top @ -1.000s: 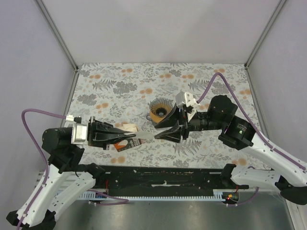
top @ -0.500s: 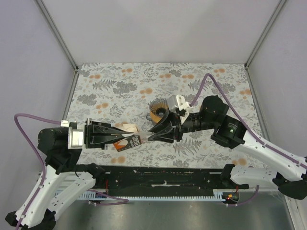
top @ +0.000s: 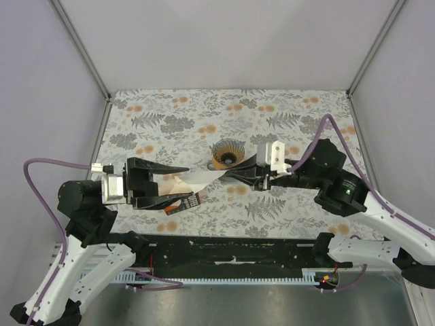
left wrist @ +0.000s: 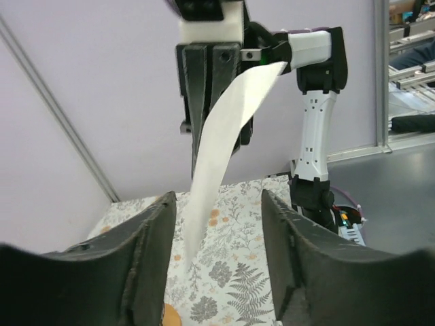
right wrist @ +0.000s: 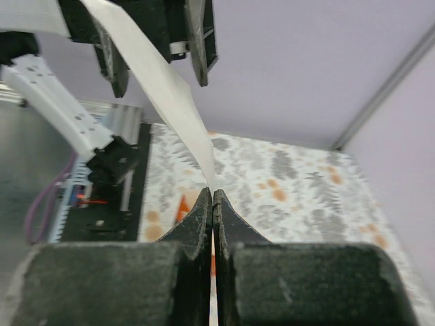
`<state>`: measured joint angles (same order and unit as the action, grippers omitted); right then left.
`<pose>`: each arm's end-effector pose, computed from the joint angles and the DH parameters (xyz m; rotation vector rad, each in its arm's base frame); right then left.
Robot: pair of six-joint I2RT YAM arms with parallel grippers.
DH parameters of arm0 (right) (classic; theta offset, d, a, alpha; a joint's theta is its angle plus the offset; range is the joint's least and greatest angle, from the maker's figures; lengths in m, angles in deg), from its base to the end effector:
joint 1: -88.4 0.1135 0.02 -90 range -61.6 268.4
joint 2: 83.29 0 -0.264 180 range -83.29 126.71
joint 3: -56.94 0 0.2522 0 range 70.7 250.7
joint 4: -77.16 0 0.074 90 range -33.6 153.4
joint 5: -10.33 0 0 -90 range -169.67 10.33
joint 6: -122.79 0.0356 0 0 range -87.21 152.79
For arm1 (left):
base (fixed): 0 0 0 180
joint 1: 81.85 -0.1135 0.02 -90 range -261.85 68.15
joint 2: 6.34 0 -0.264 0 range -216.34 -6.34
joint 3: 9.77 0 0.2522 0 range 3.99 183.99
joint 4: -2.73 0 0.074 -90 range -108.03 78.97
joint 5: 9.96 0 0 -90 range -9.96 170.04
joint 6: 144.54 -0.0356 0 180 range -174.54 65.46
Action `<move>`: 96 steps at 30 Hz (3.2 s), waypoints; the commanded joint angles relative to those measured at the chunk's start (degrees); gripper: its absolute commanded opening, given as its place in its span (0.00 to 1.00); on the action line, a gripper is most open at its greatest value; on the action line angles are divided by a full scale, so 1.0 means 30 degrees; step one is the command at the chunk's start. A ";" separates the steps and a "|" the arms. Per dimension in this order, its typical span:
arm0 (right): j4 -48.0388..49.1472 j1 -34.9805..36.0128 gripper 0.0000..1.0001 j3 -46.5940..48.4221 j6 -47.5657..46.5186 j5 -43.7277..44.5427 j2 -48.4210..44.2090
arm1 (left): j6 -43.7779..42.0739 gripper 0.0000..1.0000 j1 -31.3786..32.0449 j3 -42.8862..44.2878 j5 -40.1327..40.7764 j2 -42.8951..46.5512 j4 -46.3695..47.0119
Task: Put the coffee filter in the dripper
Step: Adjust the coffee filter.
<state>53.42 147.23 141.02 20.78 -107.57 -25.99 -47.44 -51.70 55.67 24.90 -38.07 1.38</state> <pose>0.0933 0.1865 0.4549 -1.2377 1.0350 1.0097 0.0588 -0.0679 0.4428 1.0902 0.7627 -1.0377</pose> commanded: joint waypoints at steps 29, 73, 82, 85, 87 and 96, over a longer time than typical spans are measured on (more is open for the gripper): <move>-0.4613 0.0137 0.00 -0.2261 -2.6141 0.0571 -0.3163 | 0.5753 0.88 -0.1496 -0.0264 0.0039 -0.3749 -0.2934; 0.1744 -0.0769 0.74 -0.1822 -1.2010 0.5867 -0.2545 | 0.3589 0.02 0.0614 -0.2228 -0.0636 -0.4017 0.0235; -0.2764 -0.2734 0.71 0.0667 -0.0224 0.0695 -0.2051 | -0.1161 0.02 0.0730 -0.0879 0.1209 -0.2932 -0.3168; -0.3265 -0.2734 0.65 0.1429 0.1888 -0.1913 -0.1465 | -0.1193 0.02 0.0848 -0.0908 0.1472 -0.2551 -0.3168; -0.3441 -0.2705 0.59 0.1840 0.3294 -0.2855 -0.0996 | -0.0930 0.02 0.0935 -0.0938 0.1766 -0.2346 -0.3197; -0.3676 -0.2734 0.56 0.2690 0.6112 -0.4759 0.0587 | -0.0168 0.02 0.1170 -0.1873 0.2879 -0.1585 -0.2292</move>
<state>42.82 139.16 145.87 33.35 -116.99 -25.33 -47.36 -48.49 50.84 31.20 -44.10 -8.33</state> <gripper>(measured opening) 0.558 0.026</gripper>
